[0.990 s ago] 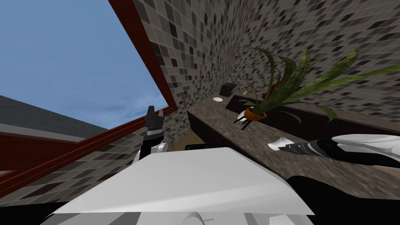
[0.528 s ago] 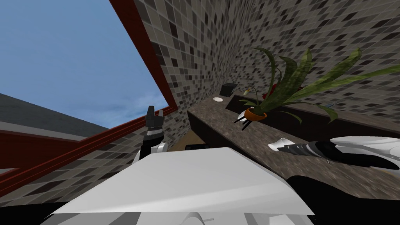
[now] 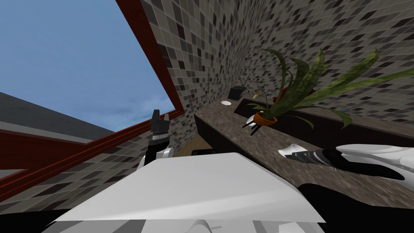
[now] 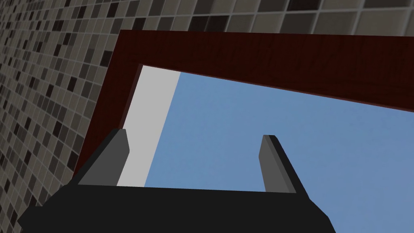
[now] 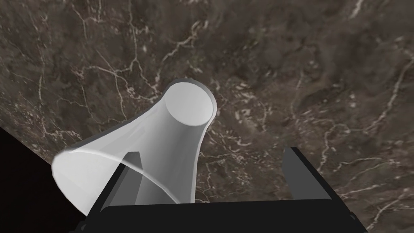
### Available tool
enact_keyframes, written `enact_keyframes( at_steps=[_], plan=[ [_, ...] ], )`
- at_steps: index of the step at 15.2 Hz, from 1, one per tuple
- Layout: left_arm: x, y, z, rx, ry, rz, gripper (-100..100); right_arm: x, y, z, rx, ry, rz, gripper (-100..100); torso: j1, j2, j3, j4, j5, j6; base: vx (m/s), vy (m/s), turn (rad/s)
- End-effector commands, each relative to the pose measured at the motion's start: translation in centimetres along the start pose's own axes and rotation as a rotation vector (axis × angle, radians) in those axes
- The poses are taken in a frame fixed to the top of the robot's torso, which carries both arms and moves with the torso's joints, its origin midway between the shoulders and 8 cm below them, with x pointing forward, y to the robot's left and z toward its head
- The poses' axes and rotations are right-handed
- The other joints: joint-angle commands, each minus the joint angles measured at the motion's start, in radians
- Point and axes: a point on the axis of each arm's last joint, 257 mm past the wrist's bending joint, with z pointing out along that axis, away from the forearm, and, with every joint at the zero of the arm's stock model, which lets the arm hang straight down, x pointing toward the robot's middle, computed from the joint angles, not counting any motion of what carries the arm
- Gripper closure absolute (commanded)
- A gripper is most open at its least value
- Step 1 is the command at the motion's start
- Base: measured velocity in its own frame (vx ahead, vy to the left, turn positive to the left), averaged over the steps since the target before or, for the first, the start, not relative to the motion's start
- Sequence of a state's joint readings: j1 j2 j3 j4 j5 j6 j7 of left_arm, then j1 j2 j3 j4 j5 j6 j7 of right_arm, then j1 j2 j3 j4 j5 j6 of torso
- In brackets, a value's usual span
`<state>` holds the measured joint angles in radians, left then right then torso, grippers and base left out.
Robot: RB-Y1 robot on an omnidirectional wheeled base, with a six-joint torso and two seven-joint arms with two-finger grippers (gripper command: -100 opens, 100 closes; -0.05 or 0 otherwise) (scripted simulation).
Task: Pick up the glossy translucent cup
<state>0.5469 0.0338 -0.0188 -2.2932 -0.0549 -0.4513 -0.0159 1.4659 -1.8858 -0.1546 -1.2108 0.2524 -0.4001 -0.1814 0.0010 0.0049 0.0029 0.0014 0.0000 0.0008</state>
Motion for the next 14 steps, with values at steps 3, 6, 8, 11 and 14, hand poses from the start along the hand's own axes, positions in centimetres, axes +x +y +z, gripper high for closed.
enact_keyframes(
  at_steps=[3,6,8,11,14],
  plan=[
    [0.0,0.0,0.0,0.000,0.000,0.000,0,0.2,0.1,0.1,0.000,0.000,0.005,-100,0.001,-0.001,0.000,0.000,0.000,0.000,0.003,0.004,-0.012],
    [0.0,0.0,0.0,0.000,0.000,0.000,0,0.2,0.1,0.1,0.000,0.000,0.005,-100,0.000,0.000,0.000,0.000,0.000,0.000,-0.003,-0.004,0.011],
    [0.0,0.0,0.0,0.000,0.000,0.000,0,0.6,1.0,0.6,0.000,0.003,0.006,-100,0.001,-0.001,0.000,0.000,0.000,0.000,-0.004,-0.005,0.016],
    [0.0,0.0,0.0,0.000,0.000,0.000,0,0.9,1.6,0.9,-0.001,0.005,0.008,-100,0.000,0.000,0.000,0.000,-0.001,0.000,-0.012,-0.014,0.041],
    [0.0,0.0,0.0,0.000,0.000,0.000,0,1.3,2.5,1.3,-0.001,0.008,0.010,-100,0.000,0.001,0.000,0.000,-0.006,0.000,-0.009,-0.010,0.031]
  ],
)
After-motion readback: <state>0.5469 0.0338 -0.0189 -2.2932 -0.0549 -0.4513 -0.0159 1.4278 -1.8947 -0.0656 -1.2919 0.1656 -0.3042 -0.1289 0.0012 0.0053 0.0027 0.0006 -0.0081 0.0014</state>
